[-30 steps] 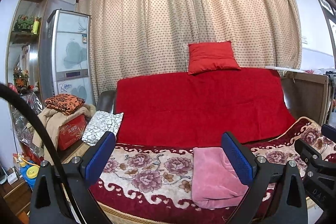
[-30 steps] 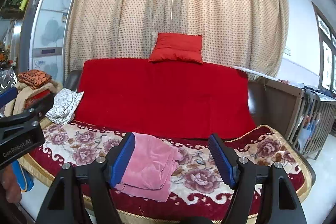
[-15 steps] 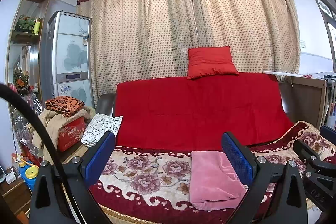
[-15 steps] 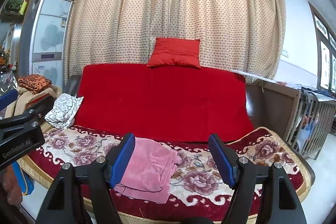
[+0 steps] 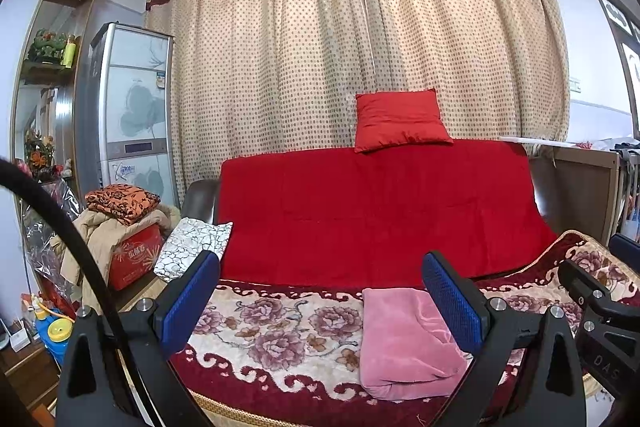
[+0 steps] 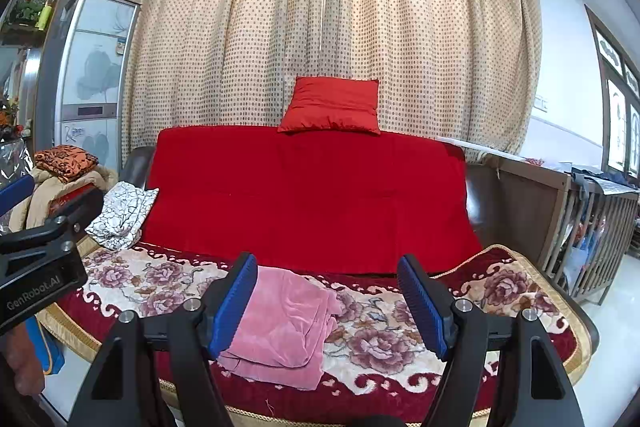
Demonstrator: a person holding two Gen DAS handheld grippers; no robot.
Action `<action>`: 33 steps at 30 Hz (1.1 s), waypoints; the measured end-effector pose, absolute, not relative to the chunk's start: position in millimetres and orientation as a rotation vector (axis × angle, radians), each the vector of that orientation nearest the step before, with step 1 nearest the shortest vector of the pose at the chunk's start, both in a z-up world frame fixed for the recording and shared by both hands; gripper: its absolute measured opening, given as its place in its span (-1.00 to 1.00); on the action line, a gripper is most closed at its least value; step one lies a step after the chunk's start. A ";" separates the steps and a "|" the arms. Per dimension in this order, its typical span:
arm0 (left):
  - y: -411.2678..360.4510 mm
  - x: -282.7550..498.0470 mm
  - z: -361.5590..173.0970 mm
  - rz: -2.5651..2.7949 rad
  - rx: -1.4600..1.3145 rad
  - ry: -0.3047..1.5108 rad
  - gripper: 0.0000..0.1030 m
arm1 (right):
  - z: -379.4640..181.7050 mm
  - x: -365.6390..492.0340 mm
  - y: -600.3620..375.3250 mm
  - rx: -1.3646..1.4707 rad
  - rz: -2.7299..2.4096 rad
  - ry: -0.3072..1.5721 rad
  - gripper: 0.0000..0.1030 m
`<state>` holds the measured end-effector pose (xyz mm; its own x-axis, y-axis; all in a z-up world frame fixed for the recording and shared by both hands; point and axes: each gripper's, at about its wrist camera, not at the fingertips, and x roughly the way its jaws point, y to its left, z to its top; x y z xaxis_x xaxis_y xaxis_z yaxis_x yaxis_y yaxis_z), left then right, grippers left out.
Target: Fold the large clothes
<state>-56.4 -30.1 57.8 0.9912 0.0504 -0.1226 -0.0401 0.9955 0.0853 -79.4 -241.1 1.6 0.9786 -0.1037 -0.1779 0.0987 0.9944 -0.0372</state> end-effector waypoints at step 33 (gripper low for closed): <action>-33.4 -65.7 63.7 0.031 0.080 0.107 0.96 | 8.0 -89.5 -240.8 -0.030 -0.108 0.157 0.48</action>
<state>-65.7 -33.4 63.7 0.9938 0.0350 -0.1057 -0.0264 0.9964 0.0811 -89.5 -240.8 8.0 0.9819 -0.1096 -0.1542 0.1049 0.9937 -0.0385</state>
